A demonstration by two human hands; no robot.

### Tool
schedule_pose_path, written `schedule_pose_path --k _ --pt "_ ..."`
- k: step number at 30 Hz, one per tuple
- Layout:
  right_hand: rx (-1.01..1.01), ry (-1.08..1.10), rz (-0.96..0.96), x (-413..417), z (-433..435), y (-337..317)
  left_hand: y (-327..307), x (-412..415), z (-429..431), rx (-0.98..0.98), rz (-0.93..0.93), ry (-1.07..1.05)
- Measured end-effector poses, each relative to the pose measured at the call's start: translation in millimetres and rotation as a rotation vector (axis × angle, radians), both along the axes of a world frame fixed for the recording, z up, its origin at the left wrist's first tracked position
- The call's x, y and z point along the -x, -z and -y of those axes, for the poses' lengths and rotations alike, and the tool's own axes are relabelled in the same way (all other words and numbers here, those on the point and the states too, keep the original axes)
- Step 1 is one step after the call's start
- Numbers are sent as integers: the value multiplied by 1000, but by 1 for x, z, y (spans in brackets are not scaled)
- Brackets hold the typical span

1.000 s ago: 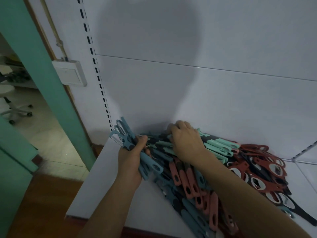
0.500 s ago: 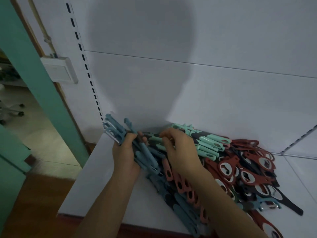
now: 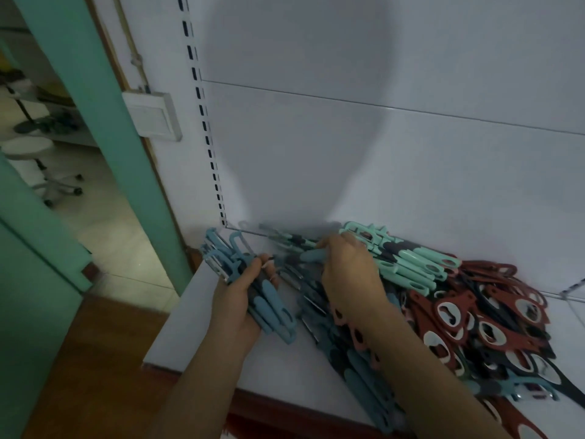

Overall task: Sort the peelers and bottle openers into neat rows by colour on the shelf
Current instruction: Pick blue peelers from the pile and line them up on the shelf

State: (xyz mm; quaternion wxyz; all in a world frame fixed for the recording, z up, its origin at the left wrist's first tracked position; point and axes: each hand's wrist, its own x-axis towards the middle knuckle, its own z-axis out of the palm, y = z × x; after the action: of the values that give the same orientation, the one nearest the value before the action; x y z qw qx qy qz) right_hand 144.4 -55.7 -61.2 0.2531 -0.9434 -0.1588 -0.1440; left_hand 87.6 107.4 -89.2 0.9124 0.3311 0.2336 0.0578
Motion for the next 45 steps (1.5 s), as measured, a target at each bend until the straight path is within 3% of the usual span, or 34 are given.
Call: schedule_pose_path --k 5,9,12,16,19,23,26,29,40,45 --pt "-459 44 -134 21 2 -23 -4 5 8 1 24 -9" --pt "-606 100 -40 37 -6 -9 -10 -3 14 -82 43 -142" --pt "-737 88 -44 38 -2 -4 -13 -8 16 -70 78 -125" --pt "-571 -77 -18 46 1 3 -18 -8 30 -37 110 -7" --pt "-465 -140 18 52 6 4 -17 -13 43 -95 31 2" --pt "-192 35 133 60 35 -9 -18 -21 53 -94 17 11" --pt "-44 215 -34 61 65 -18 -20 -24 58 -86 49 65" --pt "189 224 -253 55 80 -18 -23 -24 67 -109 80 123" --pt "112 108 -489 44 104 -40 -32 -23 71 -82 5 323" --pt "92 175 -415 42 116 -45 -35 -21 70 -32 -6 393"
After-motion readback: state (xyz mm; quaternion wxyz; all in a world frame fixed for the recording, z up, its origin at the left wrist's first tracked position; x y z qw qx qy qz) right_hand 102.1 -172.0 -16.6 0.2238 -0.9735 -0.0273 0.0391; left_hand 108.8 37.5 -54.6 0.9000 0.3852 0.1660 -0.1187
